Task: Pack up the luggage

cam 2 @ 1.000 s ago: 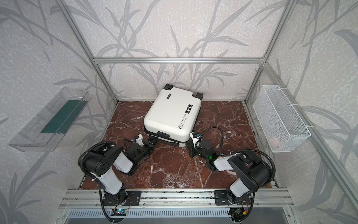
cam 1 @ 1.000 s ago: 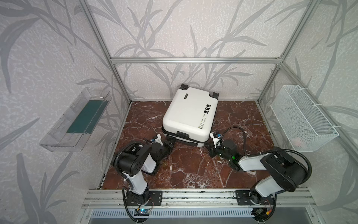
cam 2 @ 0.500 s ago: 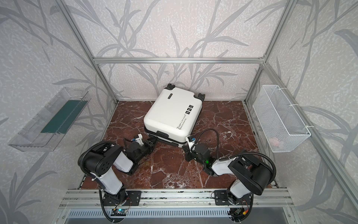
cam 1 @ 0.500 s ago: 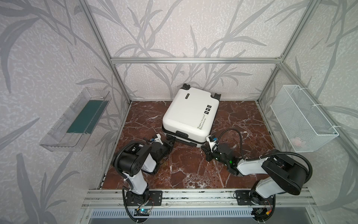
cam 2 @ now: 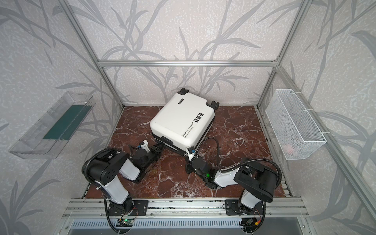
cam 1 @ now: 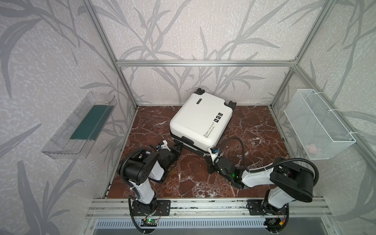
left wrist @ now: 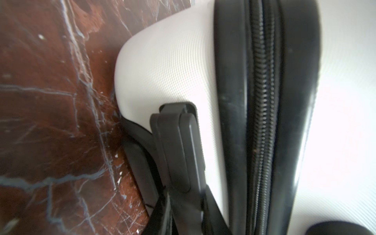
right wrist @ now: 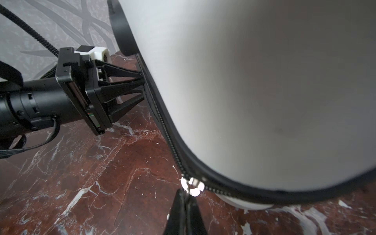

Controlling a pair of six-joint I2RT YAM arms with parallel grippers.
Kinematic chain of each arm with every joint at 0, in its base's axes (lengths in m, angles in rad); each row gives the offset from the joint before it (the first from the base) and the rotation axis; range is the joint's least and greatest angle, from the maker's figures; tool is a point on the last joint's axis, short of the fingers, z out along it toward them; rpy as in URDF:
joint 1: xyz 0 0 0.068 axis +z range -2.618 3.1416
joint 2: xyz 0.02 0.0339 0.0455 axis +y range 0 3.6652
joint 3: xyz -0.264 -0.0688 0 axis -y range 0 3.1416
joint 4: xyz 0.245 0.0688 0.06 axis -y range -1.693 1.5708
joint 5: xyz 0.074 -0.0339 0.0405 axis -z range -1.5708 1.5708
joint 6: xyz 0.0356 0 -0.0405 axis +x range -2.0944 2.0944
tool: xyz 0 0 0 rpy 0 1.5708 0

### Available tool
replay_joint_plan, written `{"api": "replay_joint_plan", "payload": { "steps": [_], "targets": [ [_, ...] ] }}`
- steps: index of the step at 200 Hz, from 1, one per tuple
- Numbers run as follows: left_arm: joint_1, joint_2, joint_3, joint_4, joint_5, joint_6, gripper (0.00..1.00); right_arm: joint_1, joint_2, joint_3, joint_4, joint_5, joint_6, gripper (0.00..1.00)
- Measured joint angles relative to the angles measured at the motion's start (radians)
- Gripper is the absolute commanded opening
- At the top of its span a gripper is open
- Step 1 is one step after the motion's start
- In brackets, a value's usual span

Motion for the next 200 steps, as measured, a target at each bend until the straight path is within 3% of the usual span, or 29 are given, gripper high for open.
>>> {"api": "replay_joint_plan", "payload": {
  "steps": [75,150,200],
  "targets": [
    [-0.039,-0.014,0.000,-0.005,-0.016,0.002,0.00,-0.006,-0.015,-0.024,0.006,0.069,0.077,0.00],
    [-0.229,-0.011,0.017,-0.023,-0.139,-0.001,0.00,-0.055,-0.153,-0.055,-0.185,0.137,0.154,0.00],
    [-0.336,0.025,0.045,-0.019,-0.214,-0.009,0.00,0.018,-0.081,0.073,-0.300,0.230,0.157,0.00]
  ]
}}
